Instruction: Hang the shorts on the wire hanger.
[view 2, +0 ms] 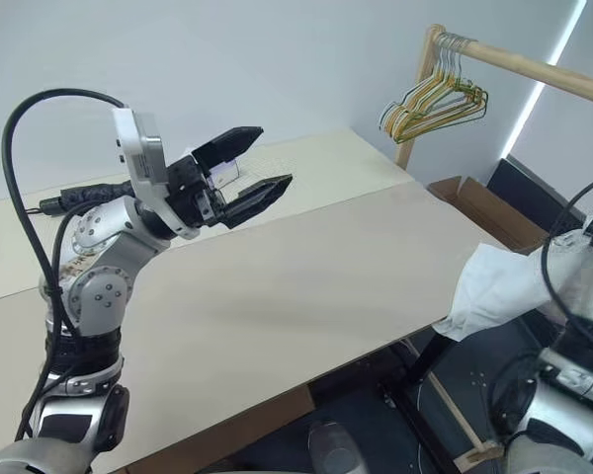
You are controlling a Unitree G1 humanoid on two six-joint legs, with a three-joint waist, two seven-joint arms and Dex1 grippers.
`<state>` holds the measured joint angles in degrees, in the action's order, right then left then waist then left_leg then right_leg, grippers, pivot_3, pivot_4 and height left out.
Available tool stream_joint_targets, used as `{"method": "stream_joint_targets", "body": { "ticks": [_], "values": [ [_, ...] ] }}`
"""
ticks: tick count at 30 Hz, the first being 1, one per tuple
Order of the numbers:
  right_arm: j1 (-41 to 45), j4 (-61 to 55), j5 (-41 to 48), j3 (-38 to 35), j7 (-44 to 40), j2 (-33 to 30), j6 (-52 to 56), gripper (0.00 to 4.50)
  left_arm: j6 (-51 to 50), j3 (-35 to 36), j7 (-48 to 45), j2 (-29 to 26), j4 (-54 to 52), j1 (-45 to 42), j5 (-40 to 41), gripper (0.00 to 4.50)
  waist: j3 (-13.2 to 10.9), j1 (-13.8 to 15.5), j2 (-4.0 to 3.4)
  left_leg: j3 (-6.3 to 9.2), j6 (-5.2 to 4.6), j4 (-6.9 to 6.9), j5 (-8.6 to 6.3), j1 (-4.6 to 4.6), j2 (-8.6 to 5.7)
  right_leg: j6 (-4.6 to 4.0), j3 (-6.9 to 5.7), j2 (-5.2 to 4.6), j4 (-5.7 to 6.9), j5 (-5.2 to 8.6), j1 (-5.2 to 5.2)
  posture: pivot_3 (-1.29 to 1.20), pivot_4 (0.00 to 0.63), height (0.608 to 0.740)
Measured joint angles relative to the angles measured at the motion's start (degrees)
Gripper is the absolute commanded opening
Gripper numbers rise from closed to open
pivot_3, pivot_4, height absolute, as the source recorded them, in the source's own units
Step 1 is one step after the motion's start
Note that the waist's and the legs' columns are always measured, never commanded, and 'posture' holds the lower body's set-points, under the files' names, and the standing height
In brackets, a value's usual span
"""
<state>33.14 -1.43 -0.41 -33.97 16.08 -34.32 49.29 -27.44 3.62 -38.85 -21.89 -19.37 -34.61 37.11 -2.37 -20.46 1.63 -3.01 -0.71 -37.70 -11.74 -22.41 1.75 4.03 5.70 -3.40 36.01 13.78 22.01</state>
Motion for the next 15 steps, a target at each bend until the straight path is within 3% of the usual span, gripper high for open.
{"method": "stream_joint_targets", "body": {
  "ticks": [5, 8, 11, 15],
  "values": [
    [-6.2, -3.3, -7.1, 6.4, 6.5, 4.6, -14.1, 4.46, 2.3, 0.0, 1.7, 0.7, 0.2, 0.9, -2.5, 4.50, 0.0, 0.5, -0.02, 0.00, -0.01, 0.00, 0.01, -0.08, -0.02, 0.01, 0.01, -0.02, -0.01, -0.01, 0.08, -0.24, 0.000, 0.740],
    [-9.1, -4.8, -9.8, 11.3, 5.5, 4.5, -27.4, 4.46, 5.9, 0.1, 3.0, 1.3, 1.0, 2.3, -5.5, 4.50, 0.0, 0.6, -0.05, -0.02, -0.02, 0.03, 0.00, -0.07, -0.02, 0.01, 0.03, -0.01, -0.02, -0.01, 0.10, -0.21, 0.000, 0.740],
    [-9.1, -7.8, -4.3, 15.4, -5.3, 4.4, -34.3, 4.46, 7.4, -0.6, 1.4, -1.3, 2.7, 4.7, -7.8, 4.50, -0.1, 0.5, 0.04, 0.04, -0.02, 0.08, 0.01, 0.05, 0.05, -0.02, 0.07, 0.12, 0.00, -0.03, 0.05, -0.18, 0.000, 0.740],
    [-8.6, -9.7, 8.7, 21.4, -25.4, 3.6, -33.8, 4.46, 7.2, -0.8, -4.5, -8.0, 3.4, 9.1, -8.1, 4.50, -0.1, 1.0, 0.09, 0.20, -0.03, 0.15, 0.01, 0.09, 0.14, -0.08, -0.01, 0.13, 0.00, -0.06, 0.03, -0.11, 0.000, 0.740]
  ]
}}
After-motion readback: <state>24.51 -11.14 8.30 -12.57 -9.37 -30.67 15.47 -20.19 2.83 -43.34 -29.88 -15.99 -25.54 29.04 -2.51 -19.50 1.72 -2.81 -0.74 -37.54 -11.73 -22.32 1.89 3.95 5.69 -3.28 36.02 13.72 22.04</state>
